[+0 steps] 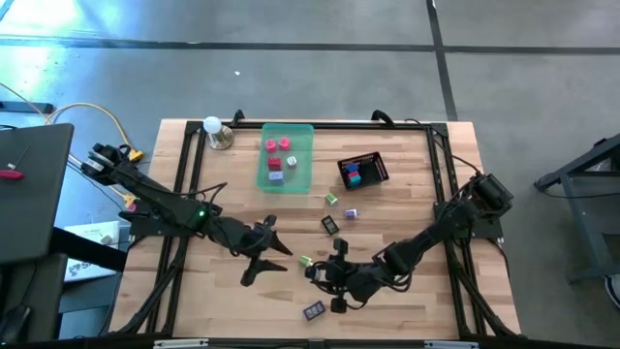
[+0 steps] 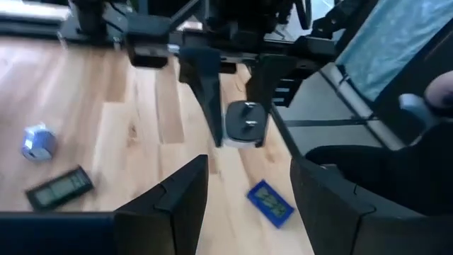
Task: Pick & Place Office items
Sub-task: Put the black white charger adapter into the green bin
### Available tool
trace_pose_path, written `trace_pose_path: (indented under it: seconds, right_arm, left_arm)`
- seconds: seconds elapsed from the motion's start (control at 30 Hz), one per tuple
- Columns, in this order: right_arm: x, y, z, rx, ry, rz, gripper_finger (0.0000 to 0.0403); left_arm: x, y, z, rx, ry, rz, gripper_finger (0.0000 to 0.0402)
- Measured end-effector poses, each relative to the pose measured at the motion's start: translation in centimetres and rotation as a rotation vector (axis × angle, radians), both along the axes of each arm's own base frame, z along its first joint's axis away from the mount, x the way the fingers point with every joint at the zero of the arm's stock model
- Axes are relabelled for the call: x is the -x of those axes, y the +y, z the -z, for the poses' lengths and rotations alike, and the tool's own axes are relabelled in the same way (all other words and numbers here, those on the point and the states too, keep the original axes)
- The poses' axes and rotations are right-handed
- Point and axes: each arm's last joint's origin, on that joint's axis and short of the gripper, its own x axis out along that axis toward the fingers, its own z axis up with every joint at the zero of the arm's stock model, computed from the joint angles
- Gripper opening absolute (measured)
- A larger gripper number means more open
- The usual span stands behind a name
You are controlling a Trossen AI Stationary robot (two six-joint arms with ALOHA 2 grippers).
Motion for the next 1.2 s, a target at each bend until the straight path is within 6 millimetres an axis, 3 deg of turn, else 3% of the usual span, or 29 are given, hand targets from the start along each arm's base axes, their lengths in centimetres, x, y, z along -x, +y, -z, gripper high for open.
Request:
trace_pose_path:
  seconds: [0.37,0.73,1.07,1.2]
  right_arm:
    - [-0.2,-0.5,0.1,0.095,0.006,-0.022,0.0120]
    - [-0.4,-0.8,0.1,0.155,0.012,-0.063,0.0120]
    - [-1.5,-2.6,-0.1,0.204,0.001,-0.044,0.0120]
    - [-1.9,-3.2,0.0,0.173,0.015,-0.087,0.0120]
  left_arm:
    - [-0.1,0.0,-0.1,0.028,0.005,0.021,0.0201]
    - [-0.3,0.0,0.3,-0.030,-0.010,0.036,0.0321]
    - [-2.3,0.1,1.8,0.236,0.072,-0.085,0.0328]
    - [-2.6,0.6,1.8,0.210,0.057,-0.098,0.0328]
